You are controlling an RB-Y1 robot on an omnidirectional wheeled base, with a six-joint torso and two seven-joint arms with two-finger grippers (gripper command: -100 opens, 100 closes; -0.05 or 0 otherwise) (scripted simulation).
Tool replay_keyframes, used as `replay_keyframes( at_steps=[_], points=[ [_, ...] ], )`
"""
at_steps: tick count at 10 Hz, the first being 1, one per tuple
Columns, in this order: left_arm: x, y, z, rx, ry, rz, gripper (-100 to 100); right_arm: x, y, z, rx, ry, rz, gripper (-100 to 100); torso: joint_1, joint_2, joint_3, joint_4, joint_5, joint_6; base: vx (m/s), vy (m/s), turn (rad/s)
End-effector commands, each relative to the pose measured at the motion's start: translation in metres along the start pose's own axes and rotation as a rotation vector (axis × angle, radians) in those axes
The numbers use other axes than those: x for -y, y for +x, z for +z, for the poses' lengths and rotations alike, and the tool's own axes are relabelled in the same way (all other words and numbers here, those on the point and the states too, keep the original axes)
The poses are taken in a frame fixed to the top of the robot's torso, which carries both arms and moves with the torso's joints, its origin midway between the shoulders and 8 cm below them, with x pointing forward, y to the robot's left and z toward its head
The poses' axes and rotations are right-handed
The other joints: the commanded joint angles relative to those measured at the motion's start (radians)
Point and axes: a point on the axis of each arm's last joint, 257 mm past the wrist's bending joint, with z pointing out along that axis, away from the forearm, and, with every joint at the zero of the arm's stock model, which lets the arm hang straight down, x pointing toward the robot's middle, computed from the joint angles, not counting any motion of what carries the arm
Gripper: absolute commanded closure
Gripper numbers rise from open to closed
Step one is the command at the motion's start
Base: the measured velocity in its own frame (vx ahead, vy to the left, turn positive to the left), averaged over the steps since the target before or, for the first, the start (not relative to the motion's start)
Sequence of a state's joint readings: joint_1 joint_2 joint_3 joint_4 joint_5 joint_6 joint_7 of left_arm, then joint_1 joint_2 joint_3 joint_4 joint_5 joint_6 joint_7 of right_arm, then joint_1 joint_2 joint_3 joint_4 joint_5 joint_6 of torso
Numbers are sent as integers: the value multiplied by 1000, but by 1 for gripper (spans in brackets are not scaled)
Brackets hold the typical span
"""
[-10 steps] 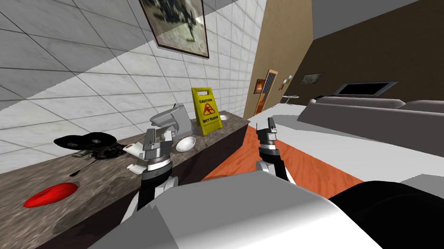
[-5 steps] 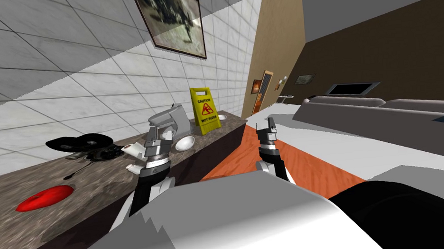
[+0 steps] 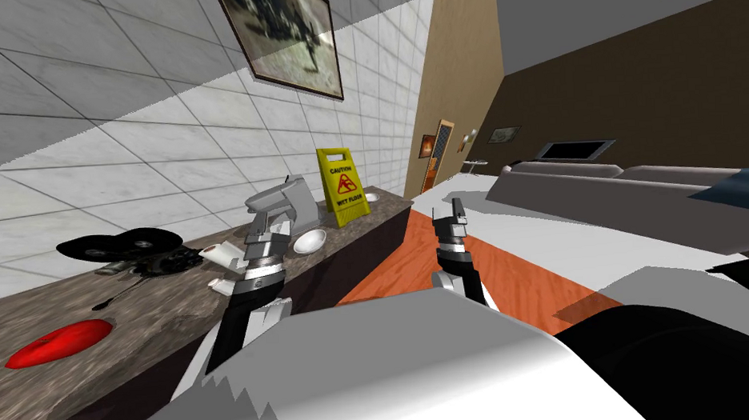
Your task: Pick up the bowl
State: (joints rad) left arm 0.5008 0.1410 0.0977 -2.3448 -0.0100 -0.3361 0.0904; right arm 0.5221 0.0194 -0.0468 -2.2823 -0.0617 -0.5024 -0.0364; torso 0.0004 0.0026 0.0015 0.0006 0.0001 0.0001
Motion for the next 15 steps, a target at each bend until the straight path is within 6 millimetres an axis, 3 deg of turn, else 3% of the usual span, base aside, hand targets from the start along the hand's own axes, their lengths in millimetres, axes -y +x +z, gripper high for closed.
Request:
replay_keyframes(
  at_steps=[1,15],
  points=[
    [-9,-3,2,4,-39,-1,-100,0,0,0,0,0,0,0,0,0,0,0,0,0,-34,5,-42],
    [-62,-19,3,26,-305,-24,-100,0,0,0,0,0,0,0,0,-1,0,0,0,0,-29,1,-52]
  ],
)
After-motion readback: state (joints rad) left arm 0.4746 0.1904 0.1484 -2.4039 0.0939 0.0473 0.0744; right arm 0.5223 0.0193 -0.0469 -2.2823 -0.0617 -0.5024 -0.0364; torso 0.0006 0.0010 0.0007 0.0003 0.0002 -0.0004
